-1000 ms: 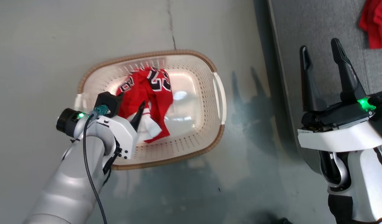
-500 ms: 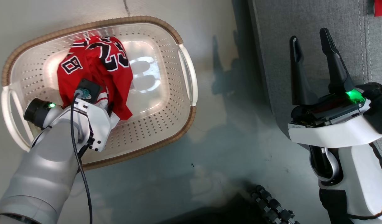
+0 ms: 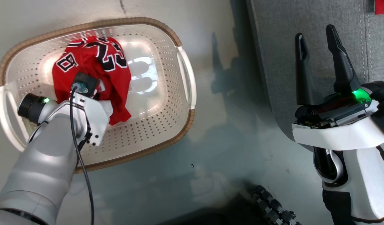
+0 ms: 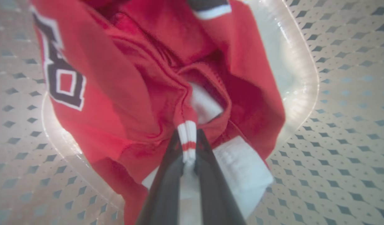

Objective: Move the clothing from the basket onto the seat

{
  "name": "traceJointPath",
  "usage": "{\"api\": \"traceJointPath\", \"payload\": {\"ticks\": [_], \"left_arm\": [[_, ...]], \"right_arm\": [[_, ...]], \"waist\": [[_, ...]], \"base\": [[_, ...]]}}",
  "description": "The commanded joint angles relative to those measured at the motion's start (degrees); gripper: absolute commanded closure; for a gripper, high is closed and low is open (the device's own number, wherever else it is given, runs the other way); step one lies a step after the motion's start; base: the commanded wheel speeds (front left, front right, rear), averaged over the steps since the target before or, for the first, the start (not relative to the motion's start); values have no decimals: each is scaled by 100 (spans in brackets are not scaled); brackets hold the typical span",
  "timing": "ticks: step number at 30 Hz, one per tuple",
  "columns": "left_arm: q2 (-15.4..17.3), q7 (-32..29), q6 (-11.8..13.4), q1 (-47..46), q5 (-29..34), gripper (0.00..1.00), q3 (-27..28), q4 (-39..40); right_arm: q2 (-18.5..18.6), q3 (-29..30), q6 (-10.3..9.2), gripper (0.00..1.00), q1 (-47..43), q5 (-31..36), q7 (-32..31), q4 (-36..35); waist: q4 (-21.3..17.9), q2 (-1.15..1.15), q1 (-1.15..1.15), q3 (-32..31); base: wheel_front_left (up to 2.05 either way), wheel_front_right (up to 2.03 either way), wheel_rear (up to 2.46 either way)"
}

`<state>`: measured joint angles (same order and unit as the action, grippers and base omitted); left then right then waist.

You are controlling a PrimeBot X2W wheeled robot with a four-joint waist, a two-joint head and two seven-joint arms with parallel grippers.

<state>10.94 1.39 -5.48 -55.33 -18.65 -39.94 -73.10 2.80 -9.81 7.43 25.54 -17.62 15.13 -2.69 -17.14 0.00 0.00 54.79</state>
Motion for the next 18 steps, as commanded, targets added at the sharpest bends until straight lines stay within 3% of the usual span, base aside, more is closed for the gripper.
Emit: {"api": "traceJointPath", "payload": {"ticks": [1, 18], "left_arm": [[-11, 105, 29, -109, -48, 100, 9, -17], [-592, 1298, -148, 358, -548, 100, 179, 502]], "right_arm": [[17, 41, 12, 0, -22, 46, 13, -25], [21, 239, 12, 0, -388, 412, 13, 305]], "waist": [[86, 0, 0, -70], [823, 0, 0, -1324]], "base": [[0, 0, 0], [0, 0, 0]]}}
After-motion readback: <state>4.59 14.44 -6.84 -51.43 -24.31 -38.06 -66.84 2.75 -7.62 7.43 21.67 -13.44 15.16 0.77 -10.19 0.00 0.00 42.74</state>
